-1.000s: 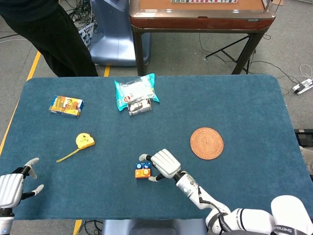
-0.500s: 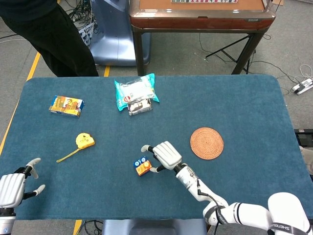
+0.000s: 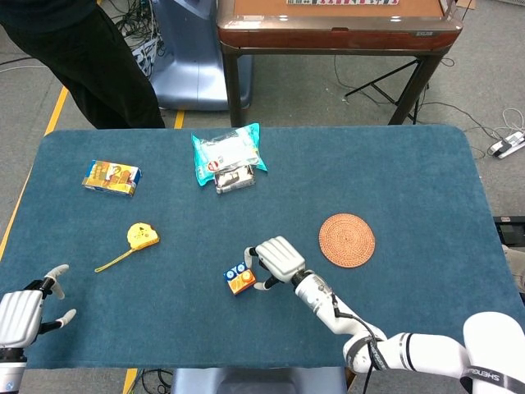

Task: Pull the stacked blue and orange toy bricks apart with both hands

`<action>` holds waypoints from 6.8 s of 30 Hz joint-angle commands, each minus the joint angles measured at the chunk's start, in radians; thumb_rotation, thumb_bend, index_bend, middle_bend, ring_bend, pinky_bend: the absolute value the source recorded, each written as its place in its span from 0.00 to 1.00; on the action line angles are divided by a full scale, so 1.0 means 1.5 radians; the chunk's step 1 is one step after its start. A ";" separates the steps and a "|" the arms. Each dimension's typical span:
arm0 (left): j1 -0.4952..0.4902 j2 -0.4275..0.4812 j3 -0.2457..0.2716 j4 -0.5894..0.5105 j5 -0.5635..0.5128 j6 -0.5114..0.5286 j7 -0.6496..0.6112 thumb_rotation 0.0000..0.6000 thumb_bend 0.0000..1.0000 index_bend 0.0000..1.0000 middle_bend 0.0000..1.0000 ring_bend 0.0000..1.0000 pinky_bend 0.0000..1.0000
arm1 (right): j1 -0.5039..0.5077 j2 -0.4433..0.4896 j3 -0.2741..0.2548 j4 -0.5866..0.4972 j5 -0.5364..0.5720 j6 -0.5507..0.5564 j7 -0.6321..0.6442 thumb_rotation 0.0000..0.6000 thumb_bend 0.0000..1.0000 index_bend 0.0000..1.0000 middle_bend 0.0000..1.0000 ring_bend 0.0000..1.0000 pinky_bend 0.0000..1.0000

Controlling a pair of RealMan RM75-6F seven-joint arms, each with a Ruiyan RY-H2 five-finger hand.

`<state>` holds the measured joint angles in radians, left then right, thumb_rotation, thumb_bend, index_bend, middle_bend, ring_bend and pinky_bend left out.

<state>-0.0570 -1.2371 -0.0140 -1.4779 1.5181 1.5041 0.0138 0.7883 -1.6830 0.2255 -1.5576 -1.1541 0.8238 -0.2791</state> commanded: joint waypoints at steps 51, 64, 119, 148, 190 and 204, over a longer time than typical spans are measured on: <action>-0.003 -0.007 0.000 -0.002 0.001 -0.006 -0.014 1.00 0.11 0.24 0.54 0.46 0.71 | 0.138 0.045 -0.009 -0.070 0.278 -0.009 -0.095 1.00 0.48 0.67 1.00 1.00 1.00; -0.092 0.063 -0.068 -0.166 -0.021 -0.089 -0.084 1.00 0.11 0.26 0.72 0.60 0.83 | 0.091 0.200 0.040 -0.201 0.206 0.016 0.009 1.00 0.51 0.68 1.00 1.00 1.00; -0.420 -0.021 -0.259 -0.346 -0.337 -0.335 -0.205 1.00 0.01 0.29 1.00 1.00 1.00 | 0.093 0.317 0.131 -0.265 0.162 0.047 0.215 1.00 0.53 0.69 1.00 1.00 1.00; -0.428 -0.033 -0.248 -0.341 -0.335 -0.344 -0.212 1.00 0.01 0.56 1.00 1.00 1.00 | 0.107 0.296 0.124 -0.236 0.138 0.016 0.268 1.00 0.53 0.69 1.00 1.00 1.00; -0.421 -0.076 -0.234 -0.312 -0.292 -0.293 -0.201 1.00 0.01 0.92 1.00 1.00 1.00 | 0.089 0.301 0.118 -0.214 0.078 -0.008 0.352 1.00 0.53 0.69 1.00 1.00 1.00; -0.421 -0.082 -0.228 -0.304 -0.305 -0.295 -0.180 1.00 0.01 0.93 1.00 1.00 1.00 | 0.076 0.308 0.120 -0.217 0.052 0.000 0.378 1.00 0.53 0.69 1.00 1.00 1.00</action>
<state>-0.6885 -1.3600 -0.3561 -1.9342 1.0605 1.0616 -0.2570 0.9045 -1.2229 0.4052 -1.8823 -1.0741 0.8230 0.2855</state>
